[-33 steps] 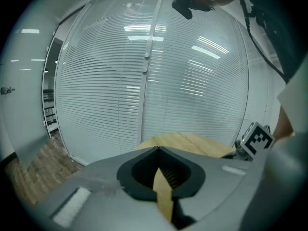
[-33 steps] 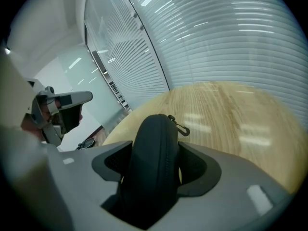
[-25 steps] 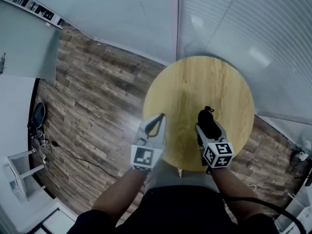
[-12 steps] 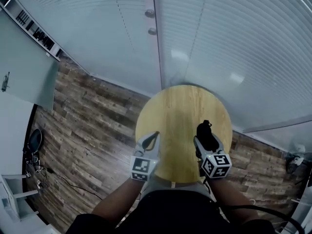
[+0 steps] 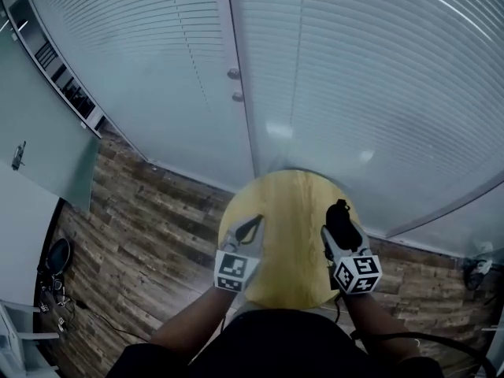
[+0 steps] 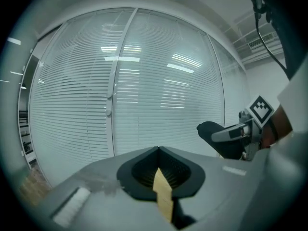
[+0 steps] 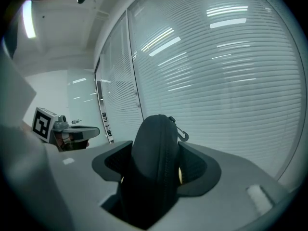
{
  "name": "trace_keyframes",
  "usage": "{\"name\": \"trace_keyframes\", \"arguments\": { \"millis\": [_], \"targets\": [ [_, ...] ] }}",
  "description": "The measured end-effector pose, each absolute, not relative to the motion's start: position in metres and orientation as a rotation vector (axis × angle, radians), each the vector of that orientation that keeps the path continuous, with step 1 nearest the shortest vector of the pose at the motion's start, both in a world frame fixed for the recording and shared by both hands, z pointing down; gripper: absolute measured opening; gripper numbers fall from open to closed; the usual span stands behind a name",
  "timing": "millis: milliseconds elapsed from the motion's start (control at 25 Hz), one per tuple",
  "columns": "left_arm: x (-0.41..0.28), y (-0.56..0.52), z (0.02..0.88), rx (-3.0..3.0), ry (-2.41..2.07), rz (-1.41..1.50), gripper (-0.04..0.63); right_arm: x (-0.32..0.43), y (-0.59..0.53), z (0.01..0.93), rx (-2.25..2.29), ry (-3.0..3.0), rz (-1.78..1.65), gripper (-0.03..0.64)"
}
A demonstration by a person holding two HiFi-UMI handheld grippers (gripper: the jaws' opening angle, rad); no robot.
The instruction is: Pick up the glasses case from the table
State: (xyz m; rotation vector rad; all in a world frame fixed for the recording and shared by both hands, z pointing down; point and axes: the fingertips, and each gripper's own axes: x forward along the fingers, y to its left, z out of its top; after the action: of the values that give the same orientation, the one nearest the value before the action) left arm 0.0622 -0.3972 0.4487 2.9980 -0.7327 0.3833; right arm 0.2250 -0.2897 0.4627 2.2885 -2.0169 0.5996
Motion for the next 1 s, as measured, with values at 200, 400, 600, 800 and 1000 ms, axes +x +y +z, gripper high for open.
{"name": "trace_keyframes", "arguments": {
  "millis": [200, 400, 600, 800, 1000],
  "targets": [
    [0.07, -0.387, 0.427, 3.062, -0.703, 0.365, 0.003, 0.229, -0.274, 0.439, 2.329, -2.024, 0.517, 0.302],
    [0.073, -0.385, 0.413, 3.1, -0.708, 0.338, 0.003, 0.233, -0.266, 0.43, 2.358, -2.023, 0.473, 0.302],
    [0.077, -0.378, 0.405, 3.132, -0.69, 0.318, 0.003, 0.237, -0.262, 0.429, 2.373, -2.013, 0.457, 0.302],
    [0.078, -0.369, 0.401, 3.14, -0.695, 0.298, 0.003, 0.235, -0.259, 0.429, 2.351, -2.021, 0.453, 0.302],
    [0.074, -0.366, 0.399, 3.133, -0.709, 0.289, 0.003, 0.232, -0.258, 0.427, 2.344, -2.028, 0.448, 0.302]
  ]
}}
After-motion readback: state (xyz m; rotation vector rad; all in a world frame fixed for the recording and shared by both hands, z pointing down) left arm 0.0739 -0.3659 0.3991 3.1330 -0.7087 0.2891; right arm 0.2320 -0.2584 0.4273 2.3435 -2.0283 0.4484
